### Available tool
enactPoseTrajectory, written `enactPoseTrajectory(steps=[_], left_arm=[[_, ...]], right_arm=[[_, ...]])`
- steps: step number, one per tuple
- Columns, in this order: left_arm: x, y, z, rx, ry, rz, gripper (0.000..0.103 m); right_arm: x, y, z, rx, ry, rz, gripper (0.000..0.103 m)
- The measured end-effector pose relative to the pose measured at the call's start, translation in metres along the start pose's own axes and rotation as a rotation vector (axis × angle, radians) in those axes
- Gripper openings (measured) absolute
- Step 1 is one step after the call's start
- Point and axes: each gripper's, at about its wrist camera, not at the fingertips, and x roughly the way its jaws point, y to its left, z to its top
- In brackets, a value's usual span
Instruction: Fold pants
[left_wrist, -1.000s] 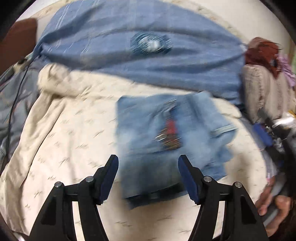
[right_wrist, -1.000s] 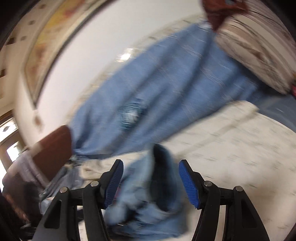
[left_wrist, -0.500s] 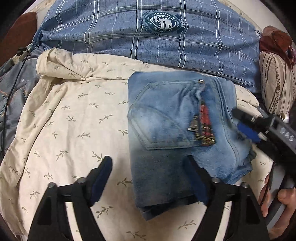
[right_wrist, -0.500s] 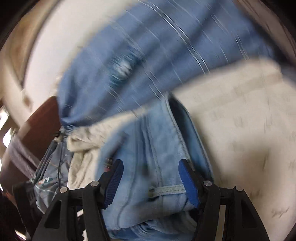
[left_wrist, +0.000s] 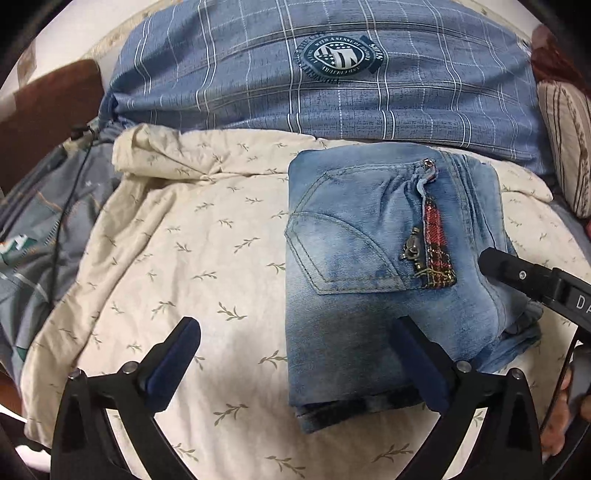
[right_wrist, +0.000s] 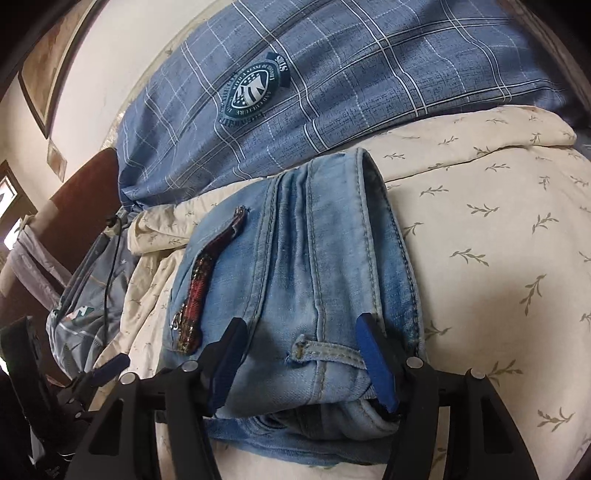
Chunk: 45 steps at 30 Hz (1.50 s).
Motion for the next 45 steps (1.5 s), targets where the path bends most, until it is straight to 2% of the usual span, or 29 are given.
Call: enactPoseTrajectory(steps=[33, 38, 43, 45], left_arm=[[0.004, 0.005, -0.005, -0.018, 0.006, -0.032, 0.103], [0.003, 0.008, 0.007, -0.001, 0.05, -0.047, 0.103], [-0.012, 0.02, 0.025, -0.044, 0.003, -0.07, 0.103], [-0.009, 0.019, 0.031, -0.054, 0.019, -0.089, 0.103]], right_arm=[[-0.015, -0.003, -0.014, -0.041, 0.041, 0.043, 0.065], [-0.02, -0.006, -0.012, -0.011, 0.03, 0.069, 0.065], [-0.022, -0.007, -0.011, -0.012, 0.038, 0.079, 0.066], [-0.025, -0.006, -0.01, -0.008, 0.037, 0.081, 0.066]])
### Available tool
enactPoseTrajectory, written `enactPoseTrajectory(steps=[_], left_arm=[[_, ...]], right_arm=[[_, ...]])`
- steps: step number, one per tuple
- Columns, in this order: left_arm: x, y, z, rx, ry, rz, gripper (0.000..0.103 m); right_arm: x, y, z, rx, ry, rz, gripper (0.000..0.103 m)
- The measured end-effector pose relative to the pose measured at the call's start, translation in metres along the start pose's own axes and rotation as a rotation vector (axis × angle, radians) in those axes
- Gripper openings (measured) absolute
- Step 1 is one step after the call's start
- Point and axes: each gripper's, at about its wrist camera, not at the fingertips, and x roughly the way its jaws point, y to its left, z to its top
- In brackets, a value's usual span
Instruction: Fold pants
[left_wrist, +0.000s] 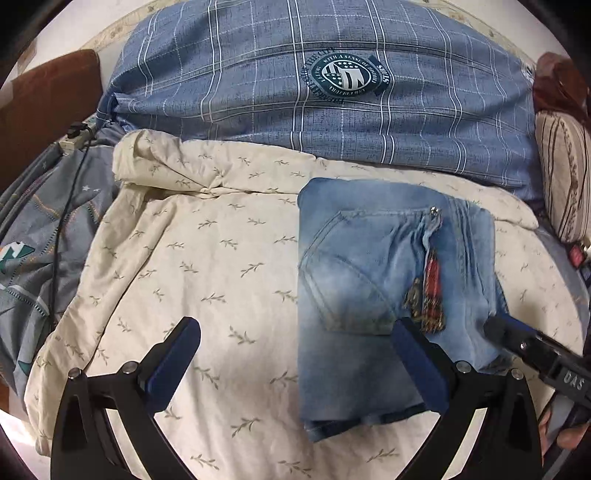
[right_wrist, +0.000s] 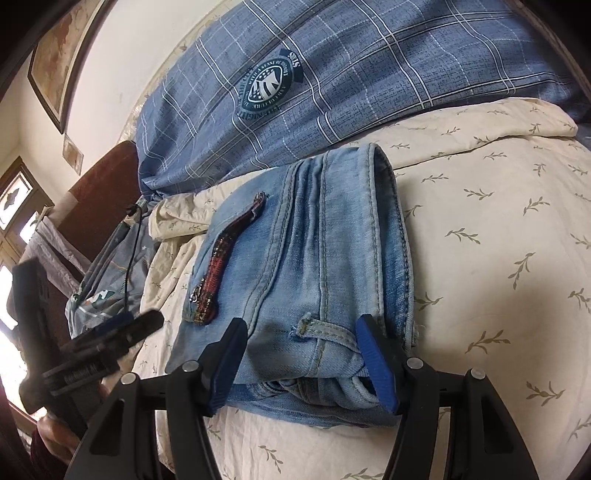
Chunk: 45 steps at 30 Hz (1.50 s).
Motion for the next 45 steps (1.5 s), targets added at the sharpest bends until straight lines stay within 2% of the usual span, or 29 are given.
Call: enactPoseTrajectory(steps=[5, 11, 16, 18, 20, 25, 29, 34, 45], left_arm=[[0.024, -0.001, 0.002, -0.017, 0.076, 0.004, 0.103], [0.03, 0.001, -0.007, -0.047, 0.08, -0.006, 0.103], [0.03, -0.008, -0.014, -0.008, 0.067, 0.017, 0.103], [0.031, -0.012, -0.017, 0.008, 0.069, 0.02, 0.103], [0.029, -0.012, -0.018, 0.015, 0.056, 0.027, 0.103], [0.034, -0.009, -0.019, 0.003, 0.083, 0.003, 0.103], [0.035, -0.008, -0.025, -0.006, 0.083, 0.003, 0.103], [0.035, -0.012, -0.03, 0.013, 0.08, 0.022, 0.103], [0.035, -0.011, -0.036, 0.02, 0.09, 0.02, 0.103]], right_arm=[[-0.025, -0.013, 0.005, 0.079, -0.075, 0.071, 0.066], [-0.043, -0.035, 0.007, 0.172, -0.151, -0.003, 0.066], [-0.062, -0.024, 0.01, 0.108, -0.26, 0.007, 0.066], [-0.054, -0.018, 0.012, 0.105, -0.242, 0.005, 0.066], [-0.04, -0.019, 0.013, 0.128, -0.194, -0.03, 0.066], [-0.005, -0.034, 0.011, 0.208, -0.058, -0.124, 0.066], [-0.002, -0.035, 0.007, 0.187, -0.045, -0.135, 0.066], [0.004, -0.049, 0.001, 0.249, 0.003, -0.042, 0.067], [0.002, -0.05, -0.009, 0.256, 0.052, 0.047, 0.067]])
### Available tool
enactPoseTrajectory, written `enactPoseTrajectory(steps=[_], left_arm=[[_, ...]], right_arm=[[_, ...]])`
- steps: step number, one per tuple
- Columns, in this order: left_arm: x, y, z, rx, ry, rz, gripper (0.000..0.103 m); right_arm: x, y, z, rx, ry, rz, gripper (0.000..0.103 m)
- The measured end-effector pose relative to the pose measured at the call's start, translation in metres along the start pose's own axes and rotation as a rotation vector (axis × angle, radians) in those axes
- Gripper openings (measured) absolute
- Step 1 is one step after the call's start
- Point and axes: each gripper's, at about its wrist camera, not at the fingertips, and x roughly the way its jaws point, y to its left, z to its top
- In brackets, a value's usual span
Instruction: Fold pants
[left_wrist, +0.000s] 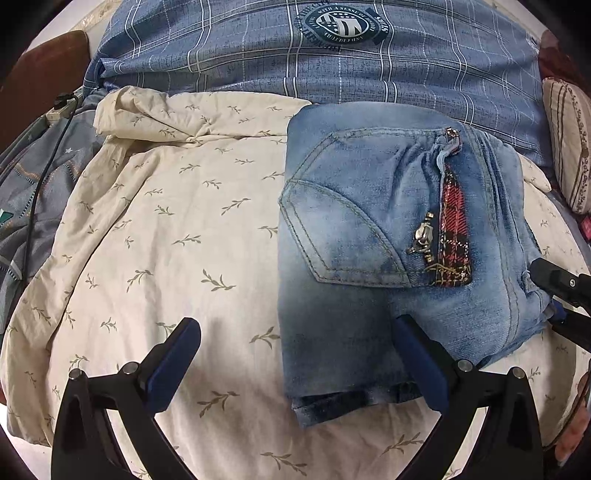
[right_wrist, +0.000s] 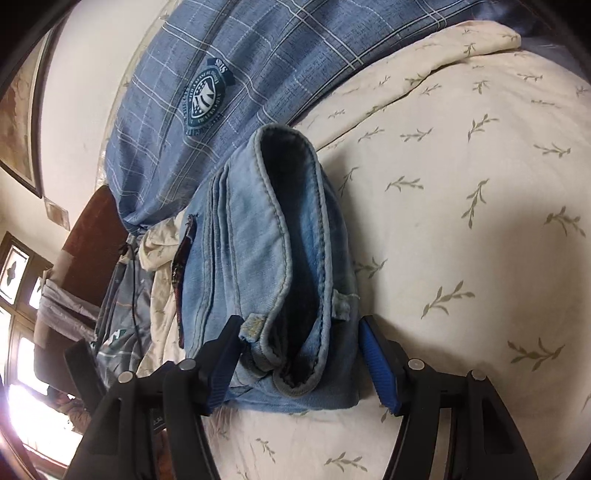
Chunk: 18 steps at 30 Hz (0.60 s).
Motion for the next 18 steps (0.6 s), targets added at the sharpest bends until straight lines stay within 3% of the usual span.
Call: enactPoseTrajectory(steps=[4, 7, 11, 18], left_arm=[[-0.006, 0.0, 0.0, 0.013, -0.017, 0.012, 0.103], [-0.022, -0.006, -0.001, 0.06, -0.088, 0.058, 0.103], [-0.046, -0.014, 0.001, 0.112, -0.167, 0.071, 0.103], [-0.082, -0.011, 0.016, 0.107, -0.273, 0.073, 0.103]], right_arm=[[-0.003, 0.0, -0.003, -0.005, 0.018, 0.018, 0.067], [-0.007, -0.001, 0.0, 0.015, 0.02, 0.029, 0.067], [-0.024, 0.012, 0.003, -0.062, -0.071, -0.022, 0.067], [-0.039, 0.034, 0.004, -0.14, -0.195, -0.049, 0.067]])
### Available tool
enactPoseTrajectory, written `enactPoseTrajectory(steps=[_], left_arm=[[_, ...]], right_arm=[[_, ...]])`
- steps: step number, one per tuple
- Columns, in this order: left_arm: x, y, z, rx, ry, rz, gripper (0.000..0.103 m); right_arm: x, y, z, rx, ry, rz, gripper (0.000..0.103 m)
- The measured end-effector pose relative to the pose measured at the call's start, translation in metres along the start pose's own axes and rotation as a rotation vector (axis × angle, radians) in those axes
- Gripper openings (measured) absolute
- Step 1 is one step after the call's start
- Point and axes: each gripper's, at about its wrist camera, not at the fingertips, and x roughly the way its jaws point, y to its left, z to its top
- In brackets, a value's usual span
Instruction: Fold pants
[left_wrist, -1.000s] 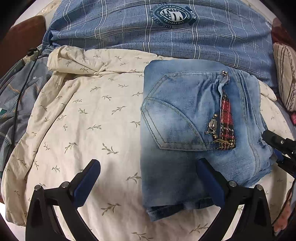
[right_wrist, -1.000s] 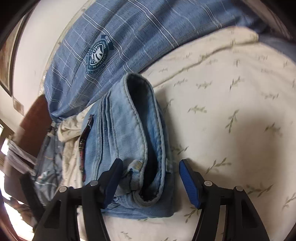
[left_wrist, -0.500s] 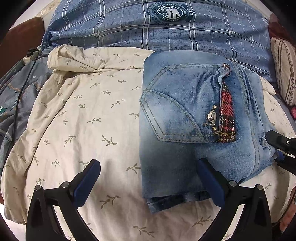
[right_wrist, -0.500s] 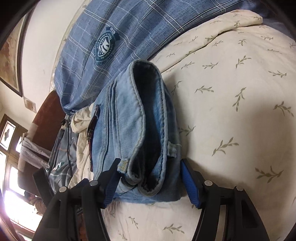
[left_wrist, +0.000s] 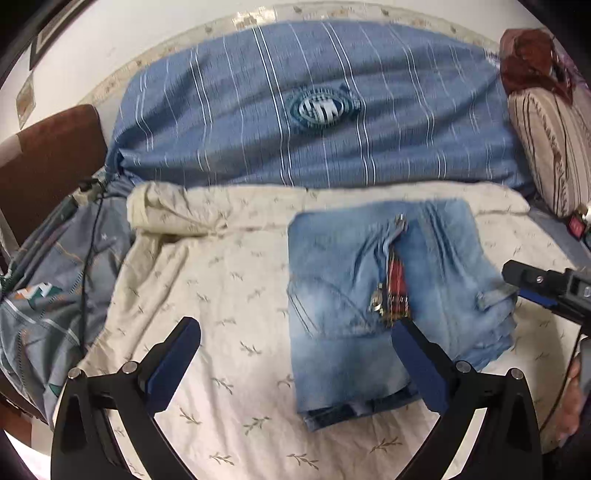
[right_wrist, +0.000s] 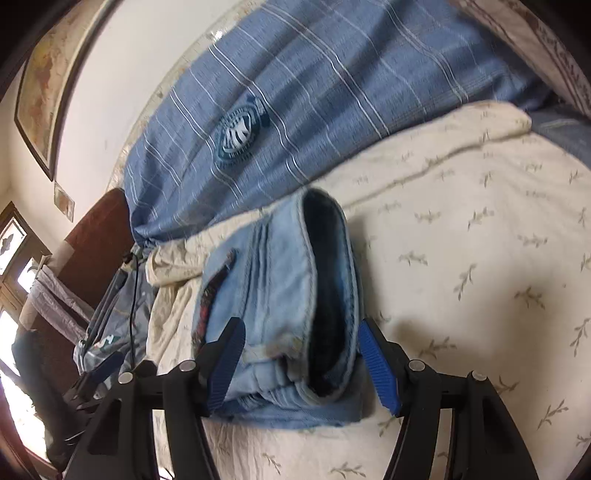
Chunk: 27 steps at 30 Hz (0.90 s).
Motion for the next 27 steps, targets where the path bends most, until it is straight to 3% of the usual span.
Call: enactPoseTrajectory(steps=[7, 15, 27], left_arm=[[-0.016, 0.018, 0.007, -0.03, -0.041, 0.014, 0.103], [-0.013, 0.033, 0.001, -0.101, 0.018, -0.055, 0.103], [-0.006, 0.03, -0.001, -0.054, 0.002, 0.019, 0.103]], right_arm=[[-0.006, 0.013, 0.005, -0.004, -0.083, 0.019, 0.067], [0.001, 0.026, 0.004, -0.026, -0.097, 0.027, 0.068], [0.004, 0.024, 0.004, -0.026, -0.099, 0.009, 0.068]])
